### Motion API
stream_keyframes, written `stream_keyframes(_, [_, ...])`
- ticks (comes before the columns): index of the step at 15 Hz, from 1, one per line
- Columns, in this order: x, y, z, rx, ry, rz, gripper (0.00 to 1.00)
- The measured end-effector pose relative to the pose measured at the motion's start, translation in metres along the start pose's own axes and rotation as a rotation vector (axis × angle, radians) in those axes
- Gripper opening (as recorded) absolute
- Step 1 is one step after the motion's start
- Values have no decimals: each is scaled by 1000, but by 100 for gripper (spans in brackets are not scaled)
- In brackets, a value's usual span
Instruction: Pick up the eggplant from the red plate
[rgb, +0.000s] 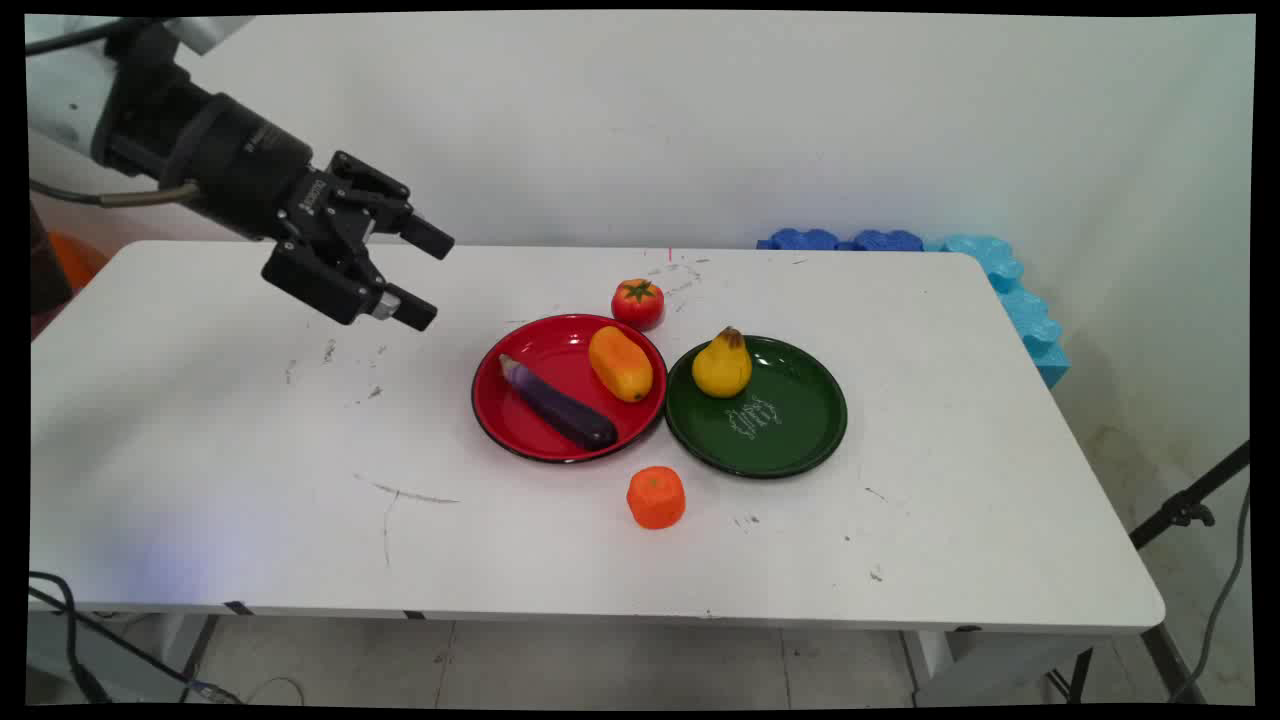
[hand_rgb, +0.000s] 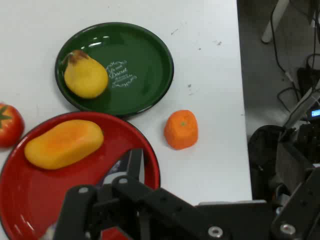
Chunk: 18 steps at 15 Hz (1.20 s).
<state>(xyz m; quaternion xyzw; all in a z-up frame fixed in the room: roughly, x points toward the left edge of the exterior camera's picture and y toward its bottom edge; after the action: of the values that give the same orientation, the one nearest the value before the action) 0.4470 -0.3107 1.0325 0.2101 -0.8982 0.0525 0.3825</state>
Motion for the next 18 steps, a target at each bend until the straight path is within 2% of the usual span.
stream_keyframes(4, [12,-11,9,7,-7,26,100])
stream_keyframes(8, [28,-29,29,24,-37,63,100])
stream_keyframes(13, [40,-60,71,52,-134,157,100])
stream_keyframes(18, [36,-83,115,51,-250,243,100])
